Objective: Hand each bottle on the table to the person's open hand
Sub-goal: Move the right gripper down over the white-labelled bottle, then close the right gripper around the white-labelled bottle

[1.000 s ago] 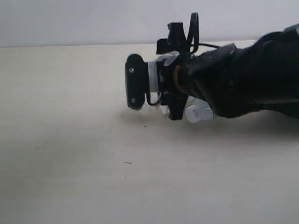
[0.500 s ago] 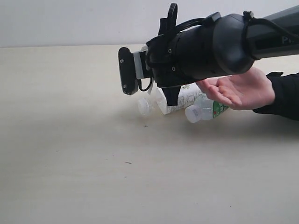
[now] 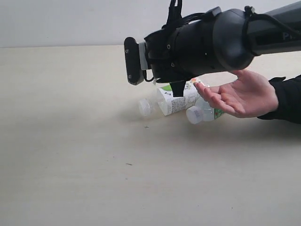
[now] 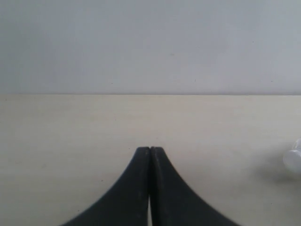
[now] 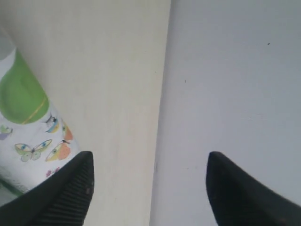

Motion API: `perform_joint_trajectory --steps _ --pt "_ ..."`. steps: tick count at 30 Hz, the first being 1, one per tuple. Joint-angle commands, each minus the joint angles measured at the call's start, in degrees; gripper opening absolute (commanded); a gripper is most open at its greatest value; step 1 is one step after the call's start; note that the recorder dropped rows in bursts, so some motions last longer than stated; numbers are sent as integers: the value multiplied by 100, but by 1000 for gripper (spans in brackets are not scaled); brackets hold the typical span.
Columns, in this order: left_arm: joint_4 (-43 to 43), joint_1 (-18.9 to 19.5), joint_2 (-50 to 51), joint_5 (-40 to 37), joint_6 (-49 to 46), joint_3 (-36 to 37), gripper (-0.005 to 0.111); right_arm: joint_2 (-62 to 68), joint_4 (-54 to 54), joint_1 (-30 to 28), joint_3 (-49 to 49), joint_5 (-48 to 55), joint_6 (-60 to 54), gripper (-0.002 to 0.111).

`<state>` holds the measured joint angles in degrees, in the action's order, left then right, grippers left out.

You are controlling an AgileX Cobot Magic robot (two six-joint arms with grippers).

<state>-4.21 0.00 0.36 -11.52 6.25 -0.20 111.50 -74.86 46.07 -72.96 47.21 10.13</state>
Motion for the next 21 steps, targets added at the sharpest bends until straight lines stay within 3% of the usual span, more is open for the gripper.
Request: perform_joint_trajectory --steps 1,4,8,10,21 --pt "-16 0 -36 14 1 20 0 -6 709 -144 -645 197 -756 66" --pt "-16 0 -36 14 1 20 0 -6 1953 -323 -1197 221 -1762 66" --pt "-16 0 -36 14 1 20 0 54 4483 -737 -1911 585 -3765 64" --pt "-16 0 -36 14 1 20 0 149 5095 -889 -2140 811 -4234 64" --pt "-16 0 -36 14 1 20 0 520 5135 -942 -2196 393 -4942 66"
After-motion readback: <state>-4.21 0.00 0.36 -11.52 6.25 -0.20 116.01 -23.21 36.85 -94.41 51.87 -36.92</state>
